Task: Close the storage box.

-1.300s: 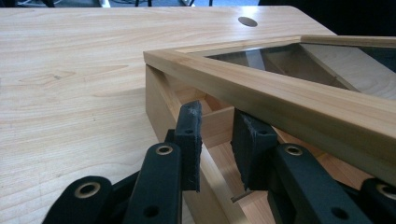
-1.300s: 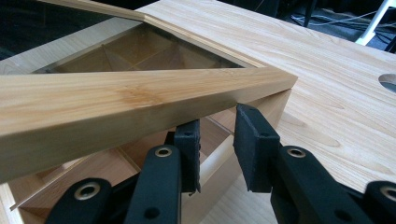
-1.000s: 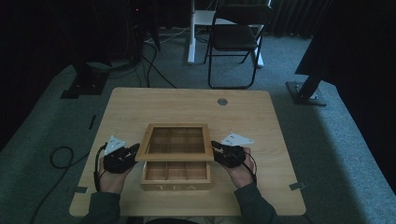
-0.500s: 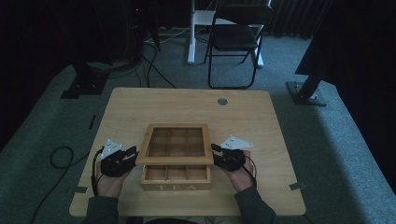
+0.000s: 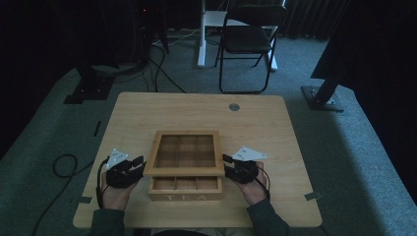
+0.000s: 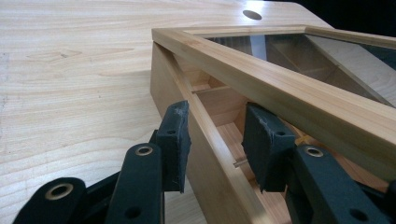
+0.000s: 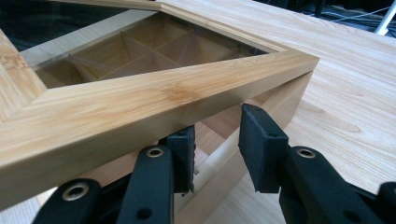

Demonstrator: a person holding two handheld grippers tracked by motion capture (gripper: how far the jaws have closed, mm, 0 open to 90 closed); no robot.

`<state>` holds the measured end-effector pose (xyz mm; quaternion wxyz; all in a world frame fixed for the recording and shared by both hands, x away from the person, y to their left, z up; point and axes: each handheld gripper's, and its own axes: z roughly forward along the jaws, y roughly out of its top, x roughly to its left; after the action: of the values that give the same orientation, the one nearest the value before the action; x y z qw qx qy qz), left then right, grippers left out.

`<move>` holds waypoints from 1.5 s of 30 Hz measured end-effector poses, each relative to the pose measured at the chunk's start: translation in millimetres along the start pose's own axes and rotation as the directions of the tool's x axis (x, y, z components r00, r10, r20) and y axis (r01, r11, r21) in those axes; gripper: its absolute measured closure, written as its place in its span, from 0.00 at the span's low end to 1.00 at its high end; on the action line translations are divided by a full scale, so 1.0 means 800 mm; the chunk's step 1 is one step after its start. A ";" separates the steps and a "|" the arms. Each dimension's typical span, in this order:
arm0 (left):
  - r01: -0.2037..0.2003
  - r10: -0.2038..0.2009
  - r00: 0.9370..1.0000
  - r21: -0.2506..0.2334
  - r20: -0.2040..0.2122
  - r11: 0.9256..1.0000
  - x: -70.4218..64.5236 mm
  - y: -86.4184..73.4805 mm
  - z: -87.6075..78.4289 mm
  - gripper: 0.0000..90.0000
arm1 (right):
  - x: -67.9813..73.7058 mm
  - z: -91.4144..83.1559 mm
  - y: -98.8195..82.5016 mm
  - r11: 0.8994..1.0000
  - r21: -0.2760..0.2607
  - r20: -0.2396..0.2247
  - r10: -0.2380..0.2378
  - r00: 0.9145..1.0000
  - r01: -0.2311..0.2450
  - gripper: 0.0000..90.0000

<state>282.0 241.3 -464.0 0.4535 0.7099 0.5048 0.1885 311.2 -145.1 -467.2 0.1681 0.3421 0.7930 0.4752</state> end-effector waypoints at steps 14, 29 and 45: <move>0.001 -0.001 1.000 0.003 -0.010 1.000 -0.001 -0.007 0.001 0.66 | 0.004 -0.005 -0.006 1.000 0.013 0.035 -0.016 0.999 0.016 0.68; 0.015 -0.015 1.000 0.024 -0.008 1.000 -0.001 -0.015 0.002 0.67 | 0.007 -0.006 -0.015 0.999 0.045 0.031 0.018 0.999 -0.019 0.63; 0.033 -0.032 0.999 0.039 -0.012 0.999 0.001 -0.023 0.004 0.66 | 0.008 -0.002 -0.024 0.997 0.067 0.028 0.035 0.999 -0.036 0.62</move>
<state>274.4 242.2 -481.0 0.4397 0.7092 0.5224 0.1755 298.4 -148.1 -482.9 0.1586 0.3680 0.8001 0.4463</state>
